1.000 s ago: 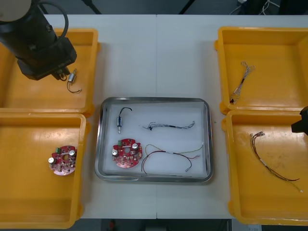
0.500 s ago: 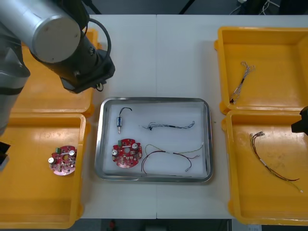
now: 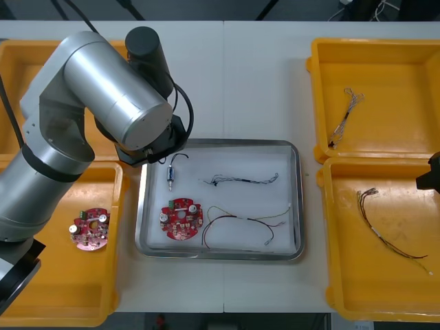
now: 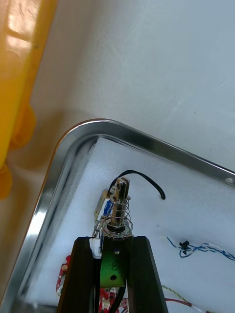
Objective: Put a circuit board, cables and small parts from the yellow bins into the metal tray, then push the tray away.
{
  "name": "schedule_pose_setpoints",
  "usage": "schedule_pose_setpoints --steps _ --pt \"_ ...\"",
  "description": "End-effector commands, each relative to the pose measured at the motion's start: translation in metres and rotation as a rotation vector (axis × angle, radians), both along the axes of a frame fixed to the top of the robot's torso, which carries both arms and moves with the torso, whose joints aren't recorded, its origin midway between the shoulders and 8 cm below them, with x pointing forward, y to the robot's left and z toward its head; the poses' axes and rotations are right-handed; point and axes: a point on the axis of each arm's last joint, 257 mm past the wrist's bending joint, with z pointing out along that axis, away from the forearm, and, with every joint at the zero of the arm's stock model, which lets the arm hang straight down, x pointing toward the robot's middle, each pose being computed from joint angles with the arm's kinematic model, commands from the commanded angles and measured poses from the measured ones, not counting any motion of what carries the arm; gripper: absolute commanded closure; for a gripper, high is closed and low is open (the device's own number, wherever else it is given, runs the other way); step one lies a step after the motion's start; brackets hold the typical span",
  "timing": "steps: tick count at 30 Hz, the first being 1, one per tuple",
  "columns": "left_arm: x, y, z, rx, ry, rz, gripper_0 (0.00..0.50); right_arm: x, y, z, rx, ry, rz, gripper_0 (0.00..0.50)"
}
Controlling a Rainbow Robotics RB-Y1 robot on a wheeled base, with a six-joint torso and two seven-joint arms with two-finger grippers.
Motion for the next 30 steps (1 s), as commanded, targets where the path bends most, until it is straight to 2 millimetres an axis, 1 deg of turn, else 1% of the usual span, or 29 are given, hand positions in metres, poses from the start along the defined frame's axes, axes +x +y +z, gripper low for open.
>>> schedule_pose_setpoints --steps 1,2,6,15,19,23,27,30 --pt "0.002 -0.021 -0.019 -0.027 0.001 0.024 0.5 -0.001 -0.007 0.012 -0.035 -0.025 0.014 0.0" --pt "0.004 -0.024 -0.026 -0.02 0.001 0.021 0.5 -0.001 -0.007 0.012 -0.035 -0.025 0.014 0.0" --pt "0.006 -0.03 -0.033 -0.013 0.0 0.012 0.5 -0.001 -0.007 0.012 -0.035 -0.025 0.014 0.0" --pt "-0.008 -0.047 -0.05 -0.002 0.026 -0.021 0.5 -0.001 -0.007 0.012 -0.035 -0.025 0.014 0.0" --pt "-0.012 -0.05 -0.055 0.005 0.033 -0.026 0.5 -0.001 -0.007 0.012 -0.035 -0.025 0.014 0.0" --pt "-0.018 -0.052 -0.066 0.007 0.044 -0.03 0.5 -0.001 -0.007 0.012 -0.035 -0.025 0.014 0.0" --pt "-0.016 -0.055 -0.073 0.009 0.04 -0.033 0.5 -0.001 -0.007 0.012 -0.035 -0.025 0.014 0.0" --pt "-0.011 -0.056 -0.083 0.0 0.041 -0.022 0.5 -0.001 -0.007 0.012 -0.035 -0.025 0.014 0.0"
